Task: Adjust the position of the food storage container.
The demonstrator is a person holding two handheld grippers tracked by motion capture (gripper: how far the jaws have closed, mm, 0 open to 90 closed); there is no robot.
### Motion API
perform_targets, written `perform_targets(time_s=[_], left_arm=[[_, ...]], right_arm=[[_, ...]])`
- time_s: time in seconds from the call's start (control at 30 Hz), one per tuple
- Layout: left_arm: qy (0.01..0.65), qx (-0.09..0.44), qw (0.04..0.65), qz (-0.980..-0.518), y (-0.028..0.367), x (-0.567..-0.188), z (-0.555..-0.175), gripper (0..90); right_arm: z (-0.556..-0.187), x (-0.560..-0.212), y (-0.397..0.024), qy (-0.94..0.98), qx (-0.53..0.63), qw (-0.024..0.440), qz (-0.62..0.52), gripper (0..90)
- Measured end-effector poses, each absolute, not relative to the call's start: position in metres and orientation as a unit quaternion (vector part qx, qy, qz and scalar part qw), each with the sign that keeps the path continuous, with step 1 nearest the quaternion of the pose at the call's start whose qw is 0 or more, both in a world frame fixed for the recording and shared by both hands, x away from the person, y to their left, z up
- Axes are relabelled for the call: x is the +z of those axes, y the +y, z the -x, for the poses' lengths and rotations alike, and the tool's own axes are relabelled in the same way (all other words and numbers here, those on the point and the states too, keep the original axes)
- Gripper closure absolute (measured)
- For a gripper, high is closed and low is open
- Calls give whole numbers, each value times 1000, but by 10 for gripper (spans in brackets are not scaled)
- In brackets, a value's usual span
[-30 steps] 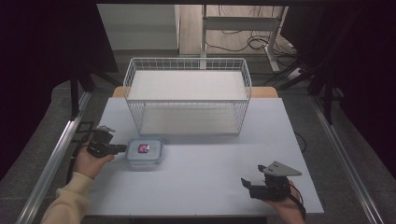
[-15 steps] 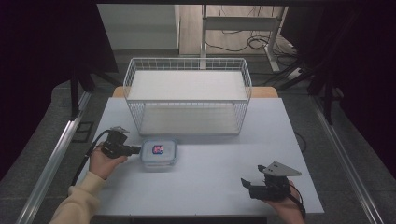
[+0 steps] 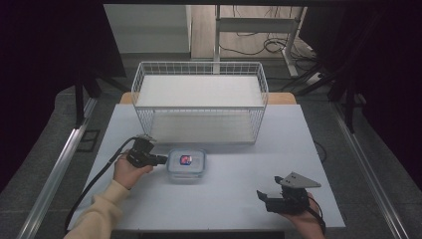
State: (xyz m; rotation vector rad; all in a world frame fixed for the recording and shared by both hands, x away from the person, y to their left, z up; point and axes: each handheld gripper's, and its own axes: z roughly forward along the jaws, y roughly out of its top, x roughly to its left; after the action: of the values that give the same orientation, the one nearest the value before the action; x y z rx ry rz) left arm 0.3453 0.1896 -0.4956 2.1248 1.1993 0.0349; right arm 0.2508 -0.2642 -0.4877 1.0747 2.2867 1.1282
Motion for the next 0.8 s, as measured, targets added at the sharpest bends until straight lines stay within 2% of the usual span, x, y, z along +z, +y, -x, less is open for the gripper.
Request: perform_targets(time_s=[0.57,0.8], left_arm=[[442,-5,364,-820,159,-496,-344,897],[434,37,361,-824,166,-490,-335,897]], right_arm=[[-252,-488,-265,812,401,185,-382,183],[-251,-488,-266,810,401,187,-383,183]])
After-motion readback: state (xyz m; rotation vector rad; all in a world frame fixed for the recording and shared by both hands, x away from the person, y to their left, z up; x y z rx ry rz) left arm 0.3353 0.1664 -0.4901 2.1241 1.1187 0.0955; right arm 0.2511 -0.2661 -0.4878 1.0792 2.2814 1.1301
